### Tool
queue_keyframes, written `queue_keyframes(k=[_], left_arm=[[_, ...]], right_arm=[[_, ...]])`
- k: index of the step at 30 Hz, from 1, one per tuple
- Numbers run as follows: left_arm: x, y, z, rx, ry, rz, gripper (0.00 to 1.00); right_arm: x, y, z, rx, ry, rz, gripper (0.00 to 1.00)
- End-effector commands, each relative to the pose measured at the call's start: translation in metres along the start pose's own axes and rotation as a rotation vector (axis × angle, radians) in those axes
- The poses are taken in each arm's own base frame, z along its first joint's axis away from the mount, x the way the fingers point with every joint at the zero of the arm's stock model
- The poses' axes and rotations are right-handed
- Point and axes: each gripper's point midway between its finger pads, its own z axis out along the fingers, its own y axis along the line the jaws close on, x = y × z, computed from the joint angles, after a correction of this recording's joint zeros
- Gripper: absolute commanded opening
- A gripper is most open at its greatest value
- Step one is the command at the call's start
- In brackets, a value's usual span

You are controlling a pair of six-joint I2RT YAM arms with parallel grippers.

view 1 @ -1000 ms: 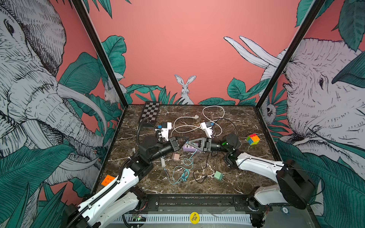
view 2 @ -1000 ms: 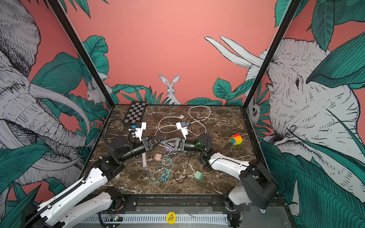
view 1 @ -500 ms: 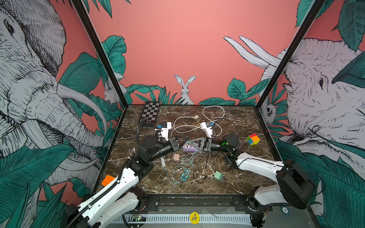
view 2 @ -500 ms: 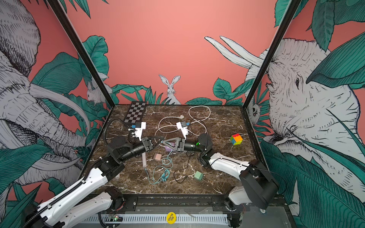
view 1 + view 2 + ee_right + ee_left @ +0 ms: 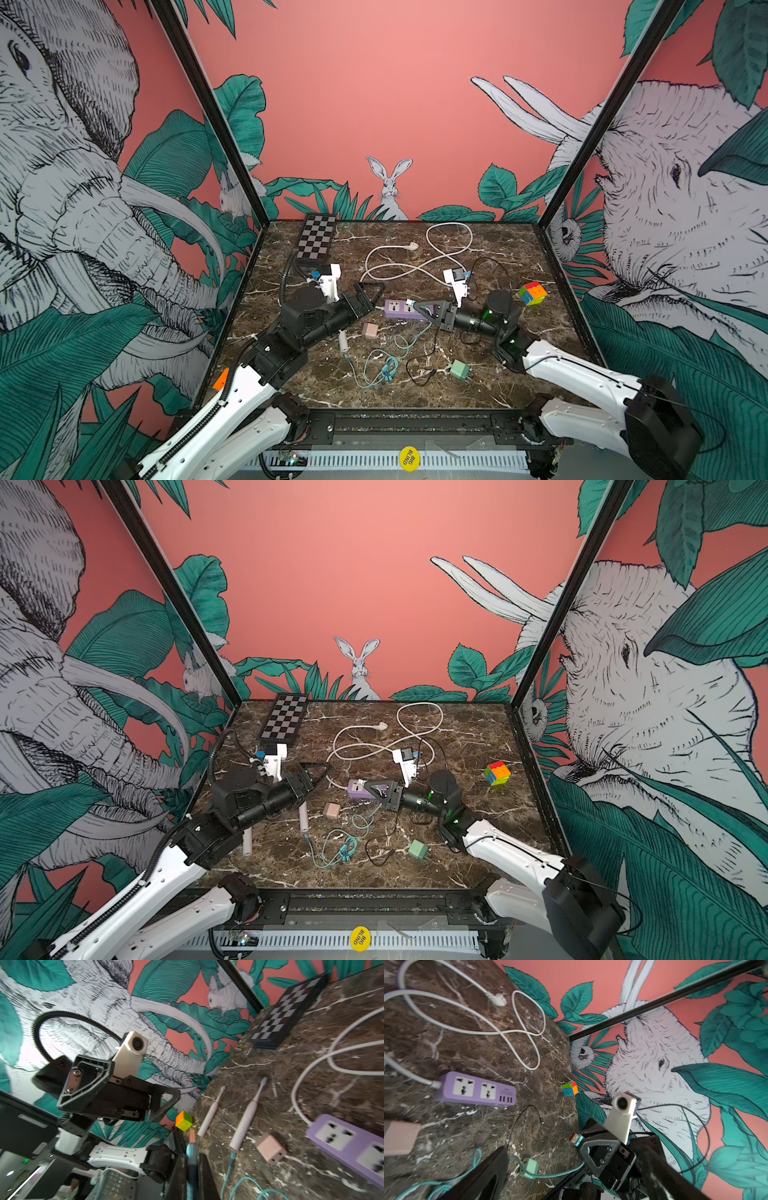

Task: Charge the electric toothbrush
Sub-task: Pick up the charging cable from the center of the board, then pick up the plug from the center of the board.

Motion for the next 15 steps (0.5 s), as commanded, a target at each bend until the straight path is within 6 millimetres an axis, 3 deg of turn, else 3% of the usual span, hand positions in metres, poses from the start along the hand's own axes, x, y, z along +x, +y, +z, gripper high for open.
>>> queue_keyframes(k=[1, 7, 15], left_arm=[[0.024, 0.073, 0.01, -0.303, 0.077, -0.134, 0.99], [0.042, 0.134, 0.021, -0.548, 0.113, -0.224, 0.99], [0.049, 0.181, 0.025, -0.757, 0.08, -0.289, 0.99]], right_arm=[[0.022, -0.036, -0.013, 0.18, 0.055, -0.125, 0.0], [0.043, -0.055, -0.026, 0.258, 0.107, -0.194, 0.0], [0.049, -0.066, -0.037, 0.316, 0.073, -0.298, 0.0]])
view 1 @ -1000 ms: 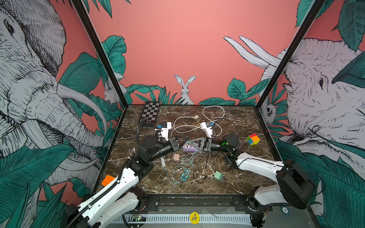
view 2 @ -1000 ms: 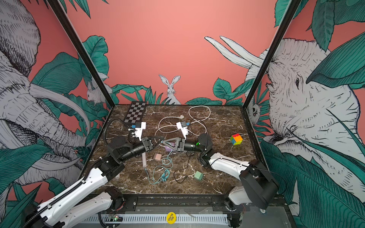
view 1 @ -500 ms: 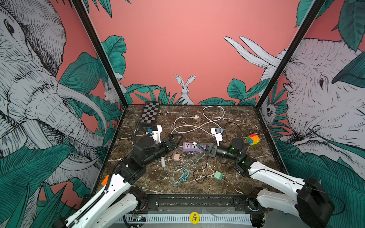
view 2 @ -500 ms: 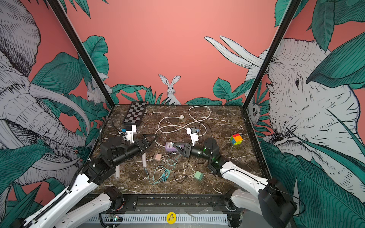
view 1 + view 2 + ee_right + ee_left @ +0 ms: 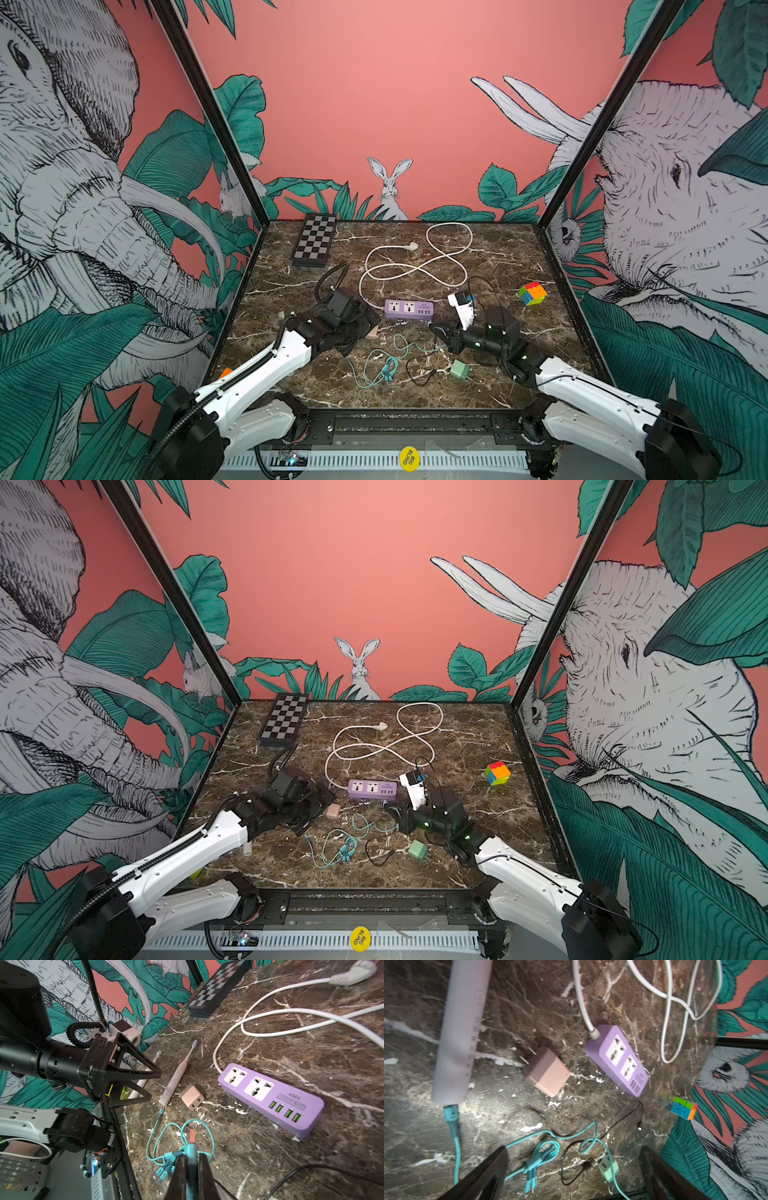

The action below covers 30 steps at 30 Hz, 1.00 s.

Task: Charge the electric toothbrush
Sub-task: Pick up the plug from the center of the board.

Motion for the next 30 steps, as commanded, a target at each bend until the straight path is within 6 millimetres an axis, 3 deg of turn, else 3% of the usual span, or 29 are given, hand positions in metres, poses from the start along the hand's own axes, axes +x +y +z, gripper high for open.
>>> queue_keyframes(k=[1, 9, 16, 30], left_arm=[[-0.004, 0.024, 0.011, -0.112, -0.038, -0.058, 0.99], [-0.012, 0.023, 0.038, -0.214, -0.064, -0.078, 0.99], [-0.02, 0.02, 0.055, -0.281, -0.087, -0.087, 0.99], [-0.023, 0.011, 0.082, -0.344, -0.071, -0.075, 0.83]], right_arm=[[-0.005, -0.002, -0.002, 0.029, -0.051, -0.099, 0.0], [-0.002, 0.0, -0.002, 0.048, -0.09, -0.168, 0.0], [-0.009, 0.006, -0.014, 0.053, -0.171, -0.206, 0.0], [-0.004, 0.018, -0.012, 0.003, -0.169, -0.234, 0.0]])
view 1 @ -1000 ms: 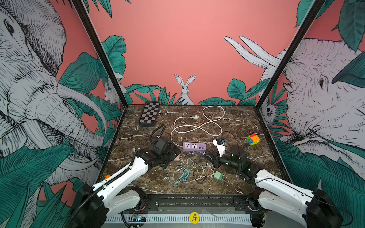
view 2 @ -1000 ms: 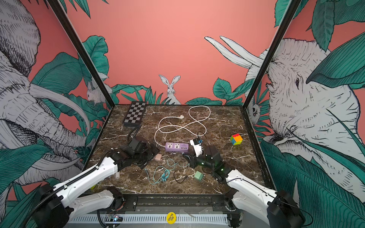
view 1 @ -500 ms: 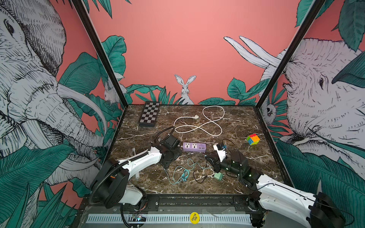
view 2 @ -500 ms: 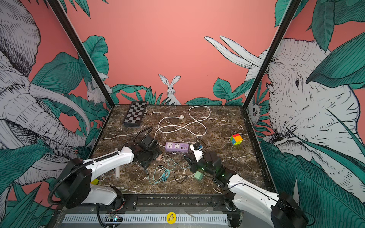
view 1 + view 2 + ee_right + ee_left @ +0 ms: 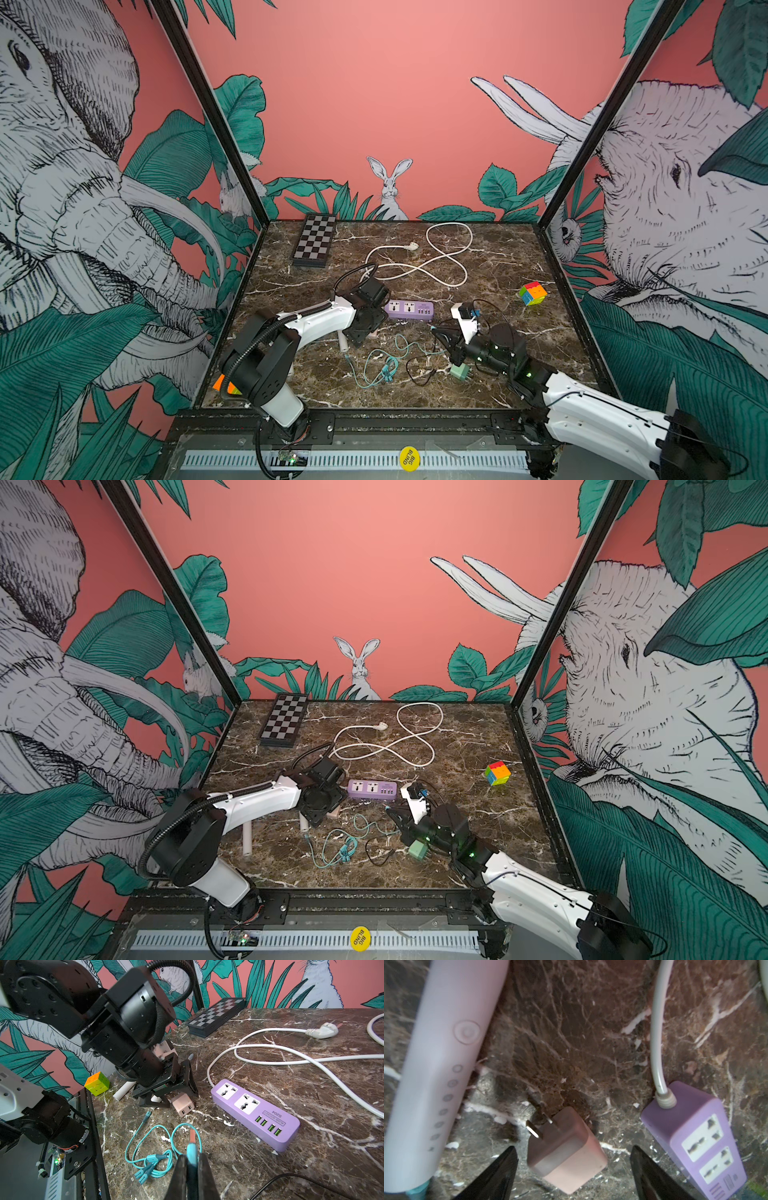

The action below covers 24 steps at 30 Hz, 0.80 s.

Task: Charge the electric toothbrush
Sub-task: Pick up the plug from the center of the board.

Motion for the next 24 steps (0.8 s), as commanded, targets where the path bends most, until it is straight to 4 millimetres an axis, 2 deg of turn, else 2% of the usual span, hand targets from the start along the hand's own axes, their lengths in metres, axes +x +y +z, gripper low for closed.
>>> queue_keyframes(k=[1, 11, 15, 21, 23, 24], left_arm=[[-0.002, -0.001, -0.002, -0.027, -0.012, 0.004, 0.82], [0.003, -0.002, 0.011, -0.055, 0.016, 0.029, 0.66], [0.004, 0.0, 0.013, -0.072, 0.023, 0.047, 0.63], [0.008, 0.002, 0.016, -0.086, 0.047, 0.071, 0.62], [0.01, 0.001, 0.017, -0.092, 0.061, 0.077, 0.67], [0.02, -0.001, 0.016, -0.091, 0.071, 0.108, 0.69]], right_arm=[[-0.009, 0.006, -0.001, -0.021, -0.05, -0.032, 0.0], [-0.012, 0.009, -0.002, -0.031, -0.062, -0.035, 0.0], [-0.011, 0.009, -0.002, -0.033, -0.061, -0.036, 0.0], [-0.011, 0.01, -0.002, -0.035, -0.061, -0.038, 0.0], [-0.011, 0.01, -0.001, -0.037, -0.06, -0.037, 0.0], [-0.011, 0.01, -0.001, -0.037, -0.059, -0.037, 0.0]])
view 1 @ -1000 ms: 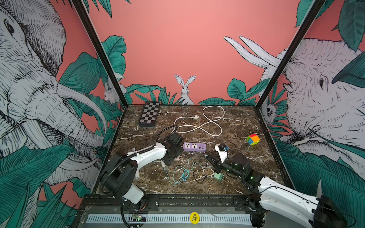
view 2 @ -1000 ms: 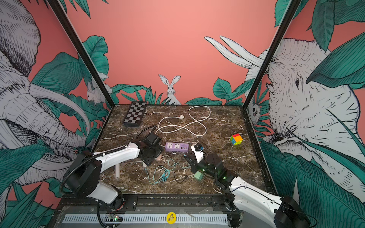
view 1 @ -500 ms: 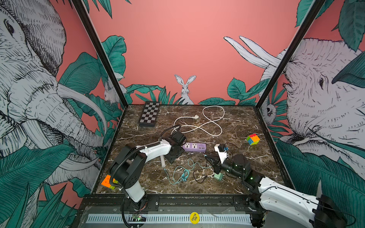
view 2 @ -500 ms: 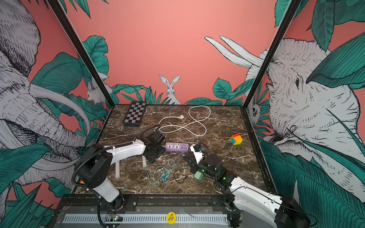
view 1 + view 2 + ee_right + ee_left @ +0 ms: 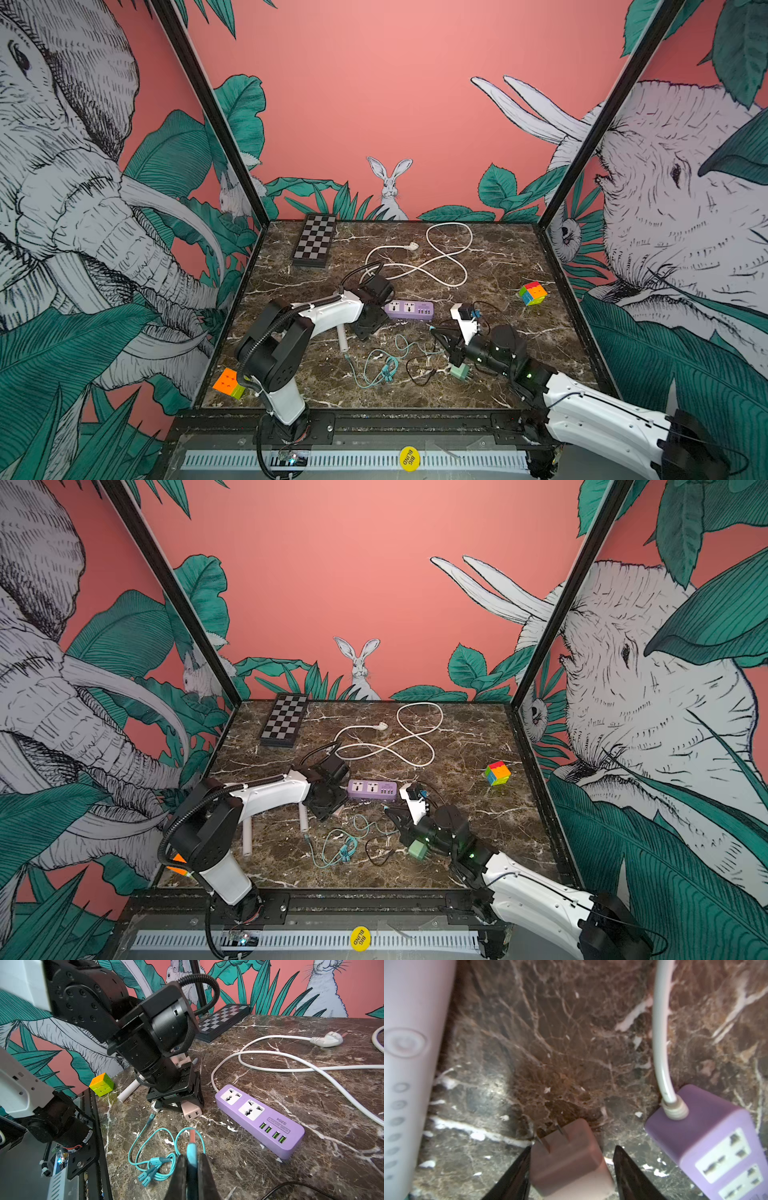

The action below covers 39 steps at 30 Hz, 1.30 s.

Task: Charge the electric toothbrush
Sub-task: Pick up the plug from the center of the board.

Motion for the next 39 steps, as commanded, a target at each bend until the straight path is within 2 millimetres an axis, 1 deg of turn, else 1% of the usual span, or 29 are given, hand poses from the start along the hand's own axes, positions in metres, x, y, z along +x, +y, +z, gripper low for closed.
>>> queue_keyframes(k=[1, 5, 8, 13, 15, 17, 22, 26, 32, 39], left_arm=[[0.017, 0.004, 0.001, -0.048, 0.041, 0.051, 0.7], [0.017, 0.006, -0.005, -0.083, 0.031, 0.059, 0.71], [0.017, 0.011, -0.009, -0.127, 0.032, 0.061, 0.7], [0.014, 0.016, -0.01, -0.146, 0.013, 0.059, 0.7], [0.01, 0.018, -0.012, -0.157, -0.011, 0.065, 0.7], [0.007, 0.017, -0.012, -0.154, -0.026, 0.068, 0.71], [0.007, 0.005, -0.006, -0.113, -0.021, 0.066, 0.71], [0.001, 0.008, -0.007, -0.13, -0.046, 0.084, 0.71], [-0.007, 0.008, -0.003, -0.13, -0.055, 0.095, 0.69], [-0.006, 0.0, 0.003, -0.129, -0.041, 0.111, 0.64]], right_arm=[[-0.007, 0.005, -0.001, -0.019, -0.04, -0.019, 0.0], [-0.006, 0.005, -0.001, -0.019, -0.038, -0.021, 0.0], [-0.007, 0.005, -0.001, -0.018, -0.039, -0.021, 0.0], [-0.005, 0.007, 0.0, -0.027, -0.034, -0.02, 0.0], [-0.005, 0.006, 0.0, -0.026, -0.033, -0.022, 0.0], [-0.005, 0.007, -0.001, -0.028, -0.033, -0.022, 0.0], [-0.005, 0.008, -0.001, -0.033, -0.034, -0.023, 0.0], [-0.005, 0.01, -0.001, -0.04, -0.032, -0.023, 0.0], [-0.005, 0.011, 0.0, -0.045, -0.03, -0.023, 0.0], [-0.004, 0.012, 0.0, -0.051, -0.028, -0.025, 0.0]])
